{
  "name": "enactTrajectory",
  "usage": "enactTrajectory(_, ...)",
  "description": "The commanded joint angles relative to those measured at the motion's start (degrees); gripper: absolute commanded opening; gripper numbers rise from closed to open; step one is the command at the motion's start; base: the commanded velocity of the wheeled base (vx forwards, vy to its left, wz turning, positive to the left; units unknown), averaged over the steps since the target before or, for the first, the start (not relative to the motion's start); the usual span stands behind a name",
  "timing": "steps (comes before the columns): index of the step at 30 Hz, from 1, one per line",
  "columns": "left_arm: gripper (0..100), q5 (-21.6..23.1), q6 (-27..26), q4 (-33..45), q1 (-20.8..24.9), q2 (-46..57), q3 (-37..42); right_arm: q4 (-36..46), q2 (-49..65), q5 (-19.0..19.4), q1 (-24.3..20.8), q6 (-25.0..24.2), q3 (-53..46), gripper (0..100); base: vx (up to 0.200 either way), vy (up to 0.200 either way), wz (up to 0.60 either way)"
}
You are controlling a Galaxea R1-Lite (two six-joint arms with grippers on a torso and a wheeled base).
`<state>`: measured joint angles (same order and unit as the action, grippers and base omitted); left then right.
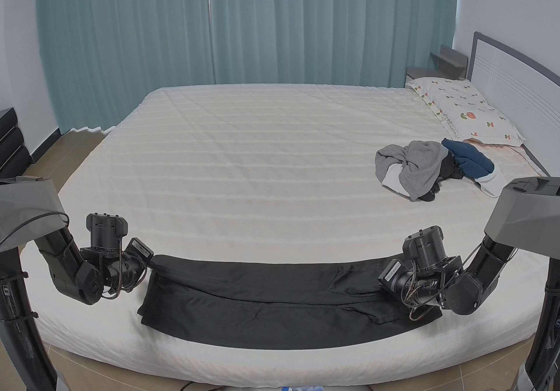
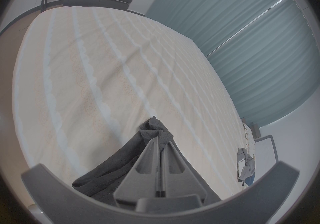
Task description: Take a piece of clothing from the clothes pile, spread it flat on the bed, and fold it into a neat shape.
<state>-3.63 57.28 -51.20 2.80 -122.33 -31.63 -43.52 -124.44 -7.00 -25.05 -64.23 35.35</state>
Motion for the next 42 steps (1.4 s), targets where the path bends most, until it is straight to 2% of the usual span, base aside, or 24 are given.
enactTrajectory(1,0,0.03,-0.07,-0.04,0.01,0.34,-0.27,0.37,0.16,-0.03,0.44,0.07,0.24,0,0.0,0.0,0.0)
enactTrajectory(14,0,-0.06,-0.51,0.14,0.1,0.25,-2.2,2.91,2.27,0.32,2.64,0.51,3.58,0,0.0,0.0,0.0)
enactTrajectory(24,0,-0.15,-0.68,-0.04,-0.96,0.34,-10.38,2.3,3.59,-0.39,5.63,0.78,15.27,0,0.0,0.0,0.0)
enactTrajectory(27,0,-0.15,-0.59,-0.04,-1.13,-0.19,-10.55,2.39,4.03,-0.39,6.33,1.92,16.59,0,0.0,0.0,0.0)
enactTrajectory(35,0,-0.15,-0.77,-0.92,-1.49,-2.3,-7.48,1.68,4.03,-0.21,6.24,6.05,11.05,0,0.0,0.0,0.0)
enactTrajectory(37,0,-0.06,-1.47,-3.73,-1.66,-2.47,-4.05,0.72,4.12,0.14,5.89,8.69,6.83,0,0.0,0.0,0.0)
enactTrajectory(42,0,-0.06,-7.8,-8.39,-1.4,-2.82,2.02,-2.97,3.24,0.58,5.54,11.85,0.95,0,0.0,0.0,0.0)
